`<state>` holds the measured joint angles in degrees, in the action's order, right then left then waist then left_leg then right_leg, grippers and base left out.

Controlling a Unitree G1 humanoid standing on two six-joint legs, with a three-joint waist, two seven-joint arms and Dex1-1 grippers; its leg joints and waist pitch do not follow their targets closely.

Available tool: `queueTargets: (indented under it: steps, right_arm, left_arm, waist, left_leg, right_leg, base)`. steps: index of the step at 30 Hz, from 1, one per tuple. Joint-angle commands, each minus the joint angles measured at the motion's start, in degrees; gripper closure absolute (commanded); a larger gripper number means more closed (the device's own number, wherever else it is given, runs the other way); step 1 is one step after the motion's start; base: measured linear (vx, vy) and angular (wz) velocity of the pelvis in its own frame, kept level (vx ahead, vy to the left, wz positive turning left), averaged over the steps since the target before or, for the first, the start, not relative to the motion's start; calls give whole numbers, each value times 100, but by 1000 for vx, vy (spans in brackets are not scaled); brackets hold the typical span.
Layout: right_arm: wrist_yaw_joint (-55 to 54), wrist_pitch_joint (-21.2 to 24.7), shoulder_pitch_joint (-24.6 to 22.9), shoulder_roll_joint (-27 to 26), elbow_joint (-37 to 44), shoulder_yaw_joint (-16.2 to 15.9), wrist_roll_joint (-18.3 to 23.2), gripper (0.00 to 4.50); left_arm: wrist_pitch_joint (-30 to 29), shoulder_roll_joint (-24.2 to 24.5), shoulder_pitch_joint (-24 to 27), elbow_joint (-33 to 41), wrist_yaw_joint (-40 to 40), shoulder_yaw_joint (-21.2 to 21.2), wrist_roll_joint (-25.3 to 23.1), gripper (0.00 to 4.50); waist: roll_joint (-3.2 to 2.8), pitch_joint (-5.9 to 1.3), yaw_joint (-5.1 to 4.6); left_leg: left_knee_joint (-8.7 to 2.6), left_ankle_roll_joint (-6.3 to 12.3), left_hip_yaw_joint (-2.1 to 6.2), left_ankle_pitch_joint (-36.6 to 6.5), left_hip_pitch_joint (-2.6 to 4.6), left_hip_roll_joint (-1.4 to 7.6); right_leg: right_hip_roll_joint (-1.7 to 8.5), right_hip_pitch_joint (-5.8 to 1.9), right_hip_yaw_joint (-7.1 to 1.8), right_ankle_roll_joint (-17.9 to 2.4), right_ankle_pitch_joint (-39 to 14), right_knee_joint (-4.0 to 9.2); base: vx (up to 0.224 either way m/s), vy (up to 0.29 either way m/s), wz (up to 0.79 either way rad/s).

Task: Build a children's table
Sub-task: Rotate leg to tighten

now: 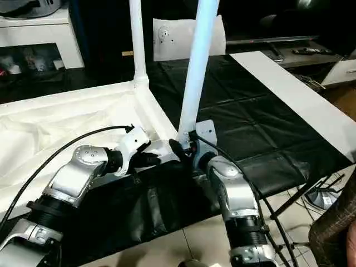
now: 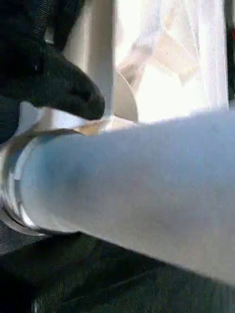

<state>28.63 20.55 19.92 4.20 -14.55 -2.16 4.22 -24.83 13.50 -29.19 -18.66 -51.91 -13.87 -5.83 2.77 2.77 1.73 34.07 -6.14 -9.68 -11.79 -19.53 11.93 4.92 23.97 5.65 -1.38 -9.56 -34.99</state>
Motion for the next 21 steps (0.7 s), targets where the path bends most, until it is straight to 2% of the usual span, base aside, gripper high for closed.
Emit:
queueTargets:
  steps: [1,2,3,5,9,11,14,16,17,21]
  right_arm:
    - [704,-40,-86,-126,152,-722,267,34]
    - [994,-267,-137,150,157,-679,221,24]
    - [1224,-373,-123,358,141,-614,240,19]
    - [1554,-511,-74,678,96,-517,249,6]
    - [2203,-778,30,1206,41,-461,267,6]
    - [2749,-905,60,1545,71,-533,327,6]
    - [3491,-910,72,1912,122,-715,457,6]
    - [3948,-1106,96,2137,22,-947,400,6]
    - [4045,-1131,99,2173,8,-992,397,6]
    - [4352,-1197,138,2253,-56,-1091,441,6]
  left_arm:
    - [451,-78,-301,51,47,36,208,450]
    - [710,93,-304,-66,-251,27,226,450]
    - [938,229,-300,-148,-553,2,274,450]
    - [1278,438,-300,-258,-995,-56,329,450]
    - [1661,744,-330,-413,-1561,-201,355,450]
    - [1780,881,-354,-506,-1955,-256,459,450]
    - [1986,1063,-416,-585,-2587,-401,549,450]
    - [2285,1151,-527,-763,-2908,-524,520,450]
    - [2314,1161,-540,-775,-2978,-546,529,450]
    - [2351,1192,-565,-771,-3246,-627,582,450]
  waist:
    - [-8,-352,31]
    - [-1,-355,34]
    - [-16,-341,34]
    - [1,-346,50]
    - [-22,-340,61]
    - [-19,-354,86]
    - [-20,-349,168]
    - [-18,-349,201]
    - [-30,-351,226]
    - [-16,-348,290]
  left_leg:
    - [-401,346,4,-861,-88,79]
    - [-394,369,2,-875,-90,73]
    - [-395,387,-7,-932,-81,74]
    - [-390,412,-2,-981,-80,71]
    - [-399,396,1,-982,-63,100]
    - [-388,451,-10,-915,-50,117]
    - [-386,498,-21,-865,-38,126]
    - [-383,503,-23,-867,-30,126]
    - [-384,476,-22,-892,-32,128]
    - [-390,398,-20,-910,-29,142]
  right_leg:
    - [286,-376,-305,-733,-1650,478]
    - [295,-385,-303,-727,-1698,484]
    - [298,-372,-308,-714,-1799,502]
    - [304,-383,-307,-661,-1961,516]
    - [307,-364,-310,-749,-1898,500]
    - [298,-369,-317,-960,-1487,440]
    - [311,-369,-327,-1044,-1418,433]
    - [312,-367,-321,-1052,-1433,438]
    - [317,-373,-321,-1040,-1458,436]
    - [332,-373,-320,-1010,-1597,438]
  base:
    - [0,0,0]
    - [0,0,0]
    - [0,0,0]
    - [0,0,0]
    - [0,0,0]
    - [0,0,0]
    - [0,0,0]
    - [0,0,0]
    - [0,0,0]
    - [0,0,0]
